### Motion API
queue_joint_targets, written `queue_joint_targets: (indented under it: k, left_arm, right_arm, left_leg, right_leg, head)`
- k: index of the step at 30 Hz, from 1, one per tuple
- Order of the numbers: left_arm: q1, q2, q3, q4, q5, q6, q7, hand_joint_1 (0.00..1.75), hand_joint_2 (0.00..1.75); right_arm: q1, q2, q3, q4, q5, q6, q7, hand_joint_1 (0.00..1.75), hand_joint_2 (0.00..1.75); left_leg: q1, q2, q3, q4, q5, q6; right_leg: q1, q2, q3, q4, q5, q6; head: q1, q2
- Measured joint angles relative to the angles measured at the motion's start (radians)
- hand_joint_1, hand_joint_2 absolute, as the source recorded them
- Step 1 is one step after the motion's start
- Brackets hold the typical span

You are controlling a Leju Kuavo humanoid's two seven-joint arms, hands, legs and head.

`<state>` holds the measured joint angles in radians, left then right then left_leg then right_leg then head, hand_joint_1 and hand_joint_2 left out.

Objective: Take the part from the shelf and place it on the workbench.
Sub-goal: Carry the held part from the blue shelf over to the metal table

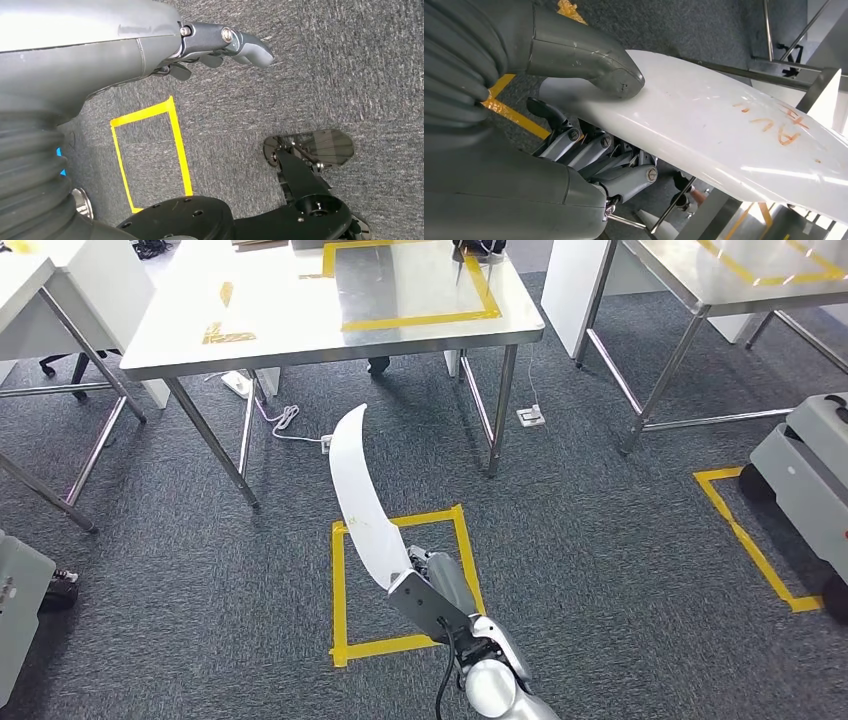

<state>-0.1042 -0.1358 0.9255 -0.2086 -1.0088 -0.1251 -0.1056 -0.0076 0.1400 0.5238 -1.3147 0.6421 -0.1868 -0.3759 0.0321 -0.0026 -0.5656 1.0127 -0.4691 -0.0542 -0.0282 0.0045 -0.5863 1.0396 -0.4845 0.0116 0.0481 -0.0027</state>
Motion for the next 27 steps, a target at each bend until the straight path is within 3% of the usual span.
queue_joint_targets:
  k: [4,7,12,18,22,27]
  left_arm:
    - [-0.001,-0.002,0.0,0.001,-0.016,0.0,0.006,0.0,1.75]
    - [-0.007,-0.007,-0.002,0.001,-0.04,0.0,0.016,0.0,1.75]
    - [-0.035,-0.016,-0.018,0.001,-0.076,0.0,0.039,0.0,1.75]
    - [-0.074,-0.024,-0.036,0.004,-0.087,0.0,0.041,0.0,1.75]
    - [-0.088,-0.027,-0.042,0.005,-0.094,0.0,0.043,0.0,1.75]
    - [-0.091,-0.038,-0.049,0.008,-0.094,0.0,0.048,0.0,1.75]
  right_arm:
    - [-0.042,0.0,0.0,0.032,0.051,-0.017,0.016,1.62,1.75]
    - [-0.133,0.003,-0.003,0.098,0.104,-0.046,0.037,1.62,1.75]
    - [-0.418,0.036,-0.022,0.341,0.24,-0.097,0.106,1.62,1.75]
    - [-0.801,0.078,-0.028,0.676,0.415,-0.119,0.255,1.62,1.75]
    - [-0.985,0.083,-0.023,0.82,0.511,-0.074,0.342,1.62,1.75]
    - [-1.132,0.074,0.058,0.931,0.721,0.04,0.494,1.62,1.75]
  left_leg:
    - [0.0,0.0,-0.003,0.004,0.0,0.001]
    - [0.0,0.0,-0.005,0.006,0.0,0.002]
    - [0.0,0.001,-0.009,0.009,0.005,0.005]
    - [0.0,-0.001,-0.019,0.012,0.012,0.006]
    - [-0.001,-0.002,-0.021,0.014,0.013,0.005]
    - [-0.001,-0.002,-0.022,0.014,0.012,0.006]
  right_leg:
    - [0.0,0.0,0.0,-0.001,0.002,0.003]
    - [-0.001,0.001,-0.001,-0.001,0.005,0.006]
    - [-0.001,0.002,-0.005,-0.001,0.011,0.008]
    - [-0.001,0.001,-0.013,-0.001,0.018,0.01]
    - [-0.001,0.001,-0.014,-0.001,0.019,0.01]
    - [-0.001,0.001,-0.015,-0.002,0.019,0.01]
  head:
    - [0.0,0.0]
    - [0.0,0.0]
    - [0.0,0.0]
    - [0.0,0.0]
    - [0.0,0.0]
    - [0.0,0.0]
